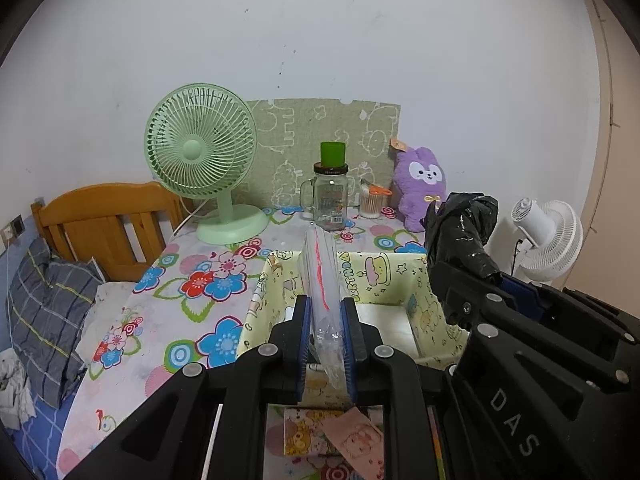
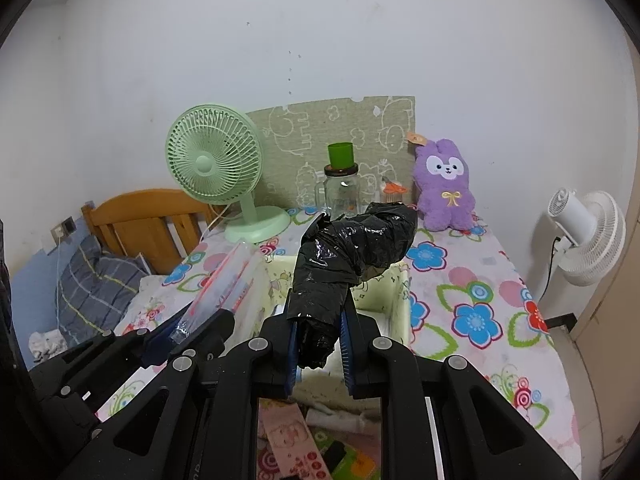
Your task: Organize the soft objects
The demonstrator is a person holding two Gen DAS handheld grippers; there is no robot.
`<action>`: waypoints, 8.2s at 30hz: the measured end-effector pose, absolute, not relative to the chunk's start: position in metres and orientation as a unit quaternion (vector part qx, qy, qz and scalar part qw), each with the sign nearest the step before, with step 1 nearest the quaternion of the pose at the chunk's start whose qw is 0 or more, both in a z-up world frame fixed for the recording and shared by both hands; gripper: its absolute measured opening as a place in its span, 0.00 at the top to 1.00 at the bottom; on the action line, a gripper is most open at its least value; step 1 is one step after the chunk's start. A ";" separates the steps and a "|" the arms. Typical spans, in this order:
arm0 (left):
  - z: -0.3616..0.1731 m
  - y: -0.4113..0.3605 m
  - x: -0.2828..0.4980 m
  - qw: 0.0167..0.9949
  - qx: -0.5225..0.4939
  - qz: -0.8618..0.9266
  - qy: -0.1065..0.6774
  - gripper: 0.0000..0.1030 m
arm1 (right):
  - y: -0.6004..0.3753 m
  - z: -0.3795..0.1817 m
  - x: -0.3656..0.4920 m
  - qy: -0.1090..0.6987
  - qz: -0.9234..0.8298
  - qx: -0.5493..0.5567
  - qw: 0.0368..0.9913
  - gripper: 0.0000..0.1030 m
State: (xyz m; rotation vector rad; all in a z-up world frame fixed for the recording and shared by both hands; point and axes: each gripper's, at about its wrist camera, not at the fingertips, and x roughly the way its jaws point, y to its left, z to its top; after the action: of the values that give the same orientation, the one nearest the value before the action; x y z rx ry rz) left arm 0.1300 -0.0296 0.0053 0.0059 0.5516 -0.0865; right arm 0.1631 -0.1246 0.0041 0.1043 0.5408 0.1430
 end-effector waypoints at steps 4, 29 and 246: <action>0.001 -0.030 0.142 0.960 0.004 -0.041 0.275 0.88 | -0.127 -0.001 0.176 0.272 0.073 0.053 0.958 0.80; -0.049 -0.015 0.205 0.942 -0.001 -0.023 0.335 0.70 | -0.111 -0.049 0.240 0.315 0.108 0.048 0.942 0.80; -0.130 -0.018 0.071 0.923 0.004 -0.014 0.383 0.62 | -0.113 -0.146 0.127 0.404 0.054 0.036 0.913 0.15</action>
State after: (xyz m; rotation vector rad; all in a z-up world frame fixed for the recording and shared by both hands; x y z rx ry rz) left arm 0.0706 -0.0177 -0.1304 0.0072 0.7872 -0.0296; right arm 0.1267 -0.1135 -0.1458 0.0735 0.8322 0.1112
